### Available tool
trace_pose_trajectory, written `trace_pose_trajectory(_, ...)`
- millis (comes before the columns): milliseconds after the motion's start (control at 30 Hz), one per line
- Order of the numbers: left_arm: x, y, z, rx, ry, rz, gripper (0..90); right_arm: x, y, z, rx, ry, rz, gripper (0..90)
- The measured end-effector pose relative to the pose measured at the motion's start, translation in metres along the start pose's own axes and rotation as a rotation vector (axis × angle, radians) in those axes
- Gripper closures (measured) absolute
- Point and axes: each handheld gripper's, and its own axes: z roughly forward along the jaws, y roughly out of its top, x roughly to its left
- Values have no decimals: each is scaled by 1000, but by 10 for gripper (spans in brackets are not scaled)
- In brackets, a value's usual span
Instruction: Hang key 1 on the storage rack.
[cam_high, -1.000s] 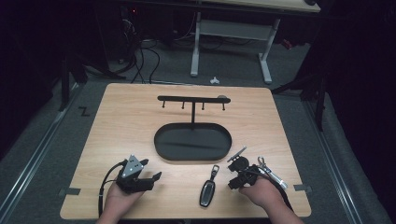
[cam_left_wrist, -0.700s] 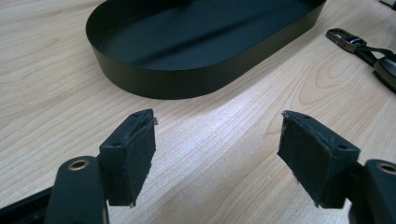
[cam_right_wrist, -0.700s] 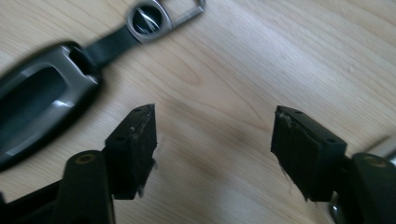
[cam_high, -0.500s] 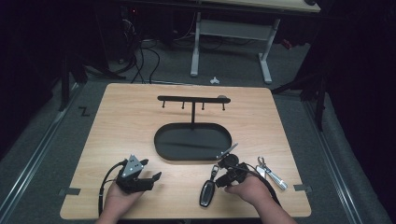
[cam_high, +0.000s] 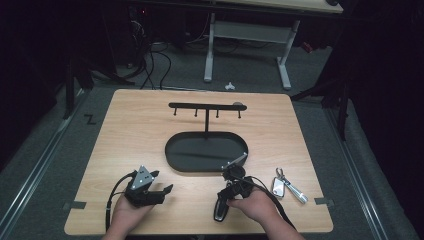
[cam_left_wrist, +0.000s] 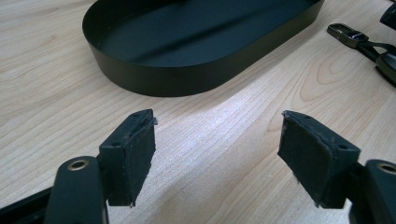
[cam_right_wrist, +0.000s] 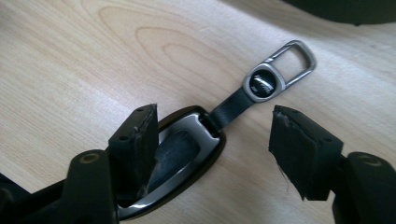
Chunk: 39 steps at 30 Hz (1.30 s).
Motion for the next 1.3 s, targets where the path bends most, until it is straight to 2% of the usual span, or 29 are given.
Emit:
trace_pose_trajectory(167, 0, 0, 0, 3, 1, 3, 274, 4, -3, 0, 20, -8, 1, 335)
trace_pose_trajectory(300, 0, 0, 1, 4, 0, 1, 275, 2, -13, -2, 36, 15, 32, 370)
trace_pose_trajectory(400, 0, 0, 2, 8, -1, 2, 275, 6, -23, 3, 66, 37, 31, 418)
trace_pose_trajectory(533, -1, 0, 2, 12, -5, 8, 275, 7, -26, 5, 75, 54, 44, 470)
trace_pose_trajectory(567, -1, 0, 2, 11, -4, 8, 274, 6, -27, 5, 79, 56, 41, 520)
trace_pose_trajectory(600, -1, 0, 2, 15, -6, 10, 275, 8, -28, 4, 82, 39, 20, 609)
trace_pose_trajectory(667, -1, -1, 3, 16, -5, 11, 275, 8, -28, 4, 87, 23, 10, 636)
trace_pose_trajectory(733, -1, -1, 3, 17, -5, 12, 275, 7, -29, 3, 86, -15, -18, 726)
trace_pose_trajectory(900, 0, -1, 2, 14, -6, 9, 274, 2, -31, 1, 85, -57, -42, 776)
trace_pose_trajectory(933, 0, -1, 2, 14, -6, 9, 274, -2, -32, 0, 79, -80, -78, 780)
trace_pose_trajectory(1100, 0, -1, 2, 15, -7, 6, 275, -10, -35, -3, 88, -123, -112, 785)
trace_pose_trajectory(1167, 0, -1, 1, 12, -5, 6, 275, -16, -37, -5, 89, -148, -115, 787)
trace_pose_trajectory(1233, 0, -1, 1, 12, -7, 6, 275, -29, -42, -8, 87, -178, -101, 789)
trace_pose_trajectory(1300, -1, -1, 1, 15, -8, 7, 275, -34, -44, -9, 87, -184, -92, 789)
